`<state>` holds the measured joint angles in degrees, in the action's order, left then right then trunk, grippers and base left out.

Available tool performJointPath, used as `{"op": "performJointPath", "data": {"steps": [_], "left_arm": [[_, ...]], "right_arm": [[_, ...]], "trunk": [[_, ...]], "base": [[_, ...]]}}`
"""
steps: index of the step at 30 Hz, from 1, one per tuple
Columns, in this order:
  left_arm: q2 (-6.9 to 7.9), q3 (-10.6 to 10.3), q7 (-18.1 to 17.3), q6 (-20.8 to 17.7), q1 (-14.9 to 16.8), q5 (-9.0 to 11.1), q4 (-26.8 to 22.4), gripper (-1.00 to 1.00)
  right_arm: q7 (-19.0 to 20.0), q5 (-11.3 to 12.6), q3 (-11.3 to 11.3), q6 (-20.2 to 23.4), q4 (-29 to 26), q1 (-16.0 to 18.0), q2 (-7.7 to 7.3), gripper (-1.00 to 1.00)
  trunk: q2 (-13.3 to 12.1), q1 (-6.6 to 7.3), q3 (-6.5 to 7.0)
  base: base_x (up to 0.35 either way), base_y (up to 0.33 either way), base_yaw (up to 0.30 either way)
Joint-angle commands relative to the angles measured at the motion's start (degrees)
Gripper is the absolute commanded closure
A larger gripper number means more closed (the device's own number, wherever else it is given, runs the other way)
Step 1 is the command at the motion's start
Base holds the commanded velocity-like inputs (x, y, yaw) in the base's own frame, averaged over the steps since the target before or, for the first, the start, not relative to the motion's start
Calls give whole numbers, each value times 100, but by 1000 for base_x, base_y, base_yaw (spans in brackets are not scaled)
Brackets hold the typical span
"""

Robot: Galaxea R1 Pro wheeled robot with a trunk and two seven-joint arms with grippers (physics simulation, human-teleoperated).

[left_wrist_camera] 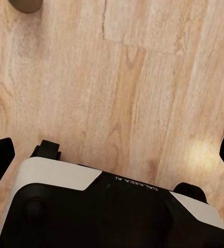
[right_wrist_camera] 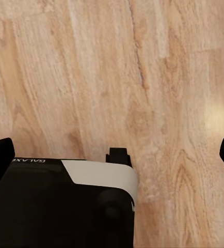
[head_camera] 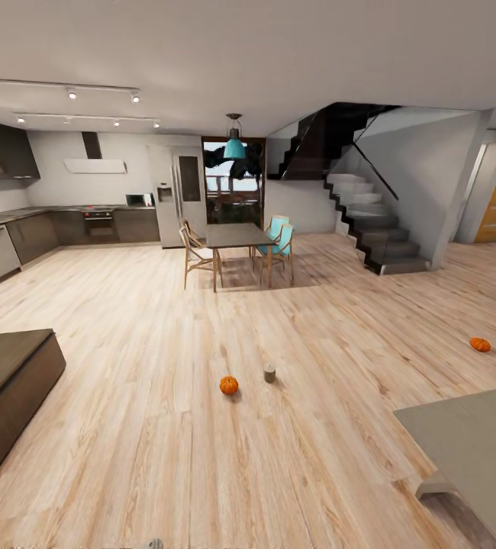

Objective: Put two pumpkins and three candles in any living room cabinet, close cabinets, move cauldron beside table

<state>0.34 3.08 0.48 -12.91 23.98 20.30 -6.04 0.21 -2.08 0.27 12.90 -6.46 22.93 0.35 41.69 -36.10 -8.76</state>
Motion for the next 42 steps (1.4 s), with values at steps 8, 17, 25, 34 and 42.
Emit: {"op": "performJointPath", "data": {"steps": [8, 17, 25, 34, 42], "left_arm": [[5, 36, 12, -36, 2, 16, 13, -100], [20, 38, 36, -36, 2, 11, 223, -100], [19, 35, 194, -36, 2, 10, 240, -100], [19, 35, 204, -36, 2, 9, 238, -100], [19, 36, 207, -35, 2, 10, 236, -100]], "right_arm": [[-16, -21, 0, 41, -21, 1, 0, -100], [-27, -17, -1, 41, -22, 1, -6, -100], [-24, -16, 1, 41, -22, 1, -3, -100], [-18, -25, 8, 45, -22, 1, 0, -100], [-32, -30, 14, 46, -22, 1, 0, -100]], "trunk": [[7, -1, -79], [7, -1, -159], [7, -1, -223], [7, -1, -220], [7, -1, -175]], "base": [[0, 0, 83], [19, 0, 84], [272, -62, 75], [313, -166, 40], [288, -231, 208]]}}
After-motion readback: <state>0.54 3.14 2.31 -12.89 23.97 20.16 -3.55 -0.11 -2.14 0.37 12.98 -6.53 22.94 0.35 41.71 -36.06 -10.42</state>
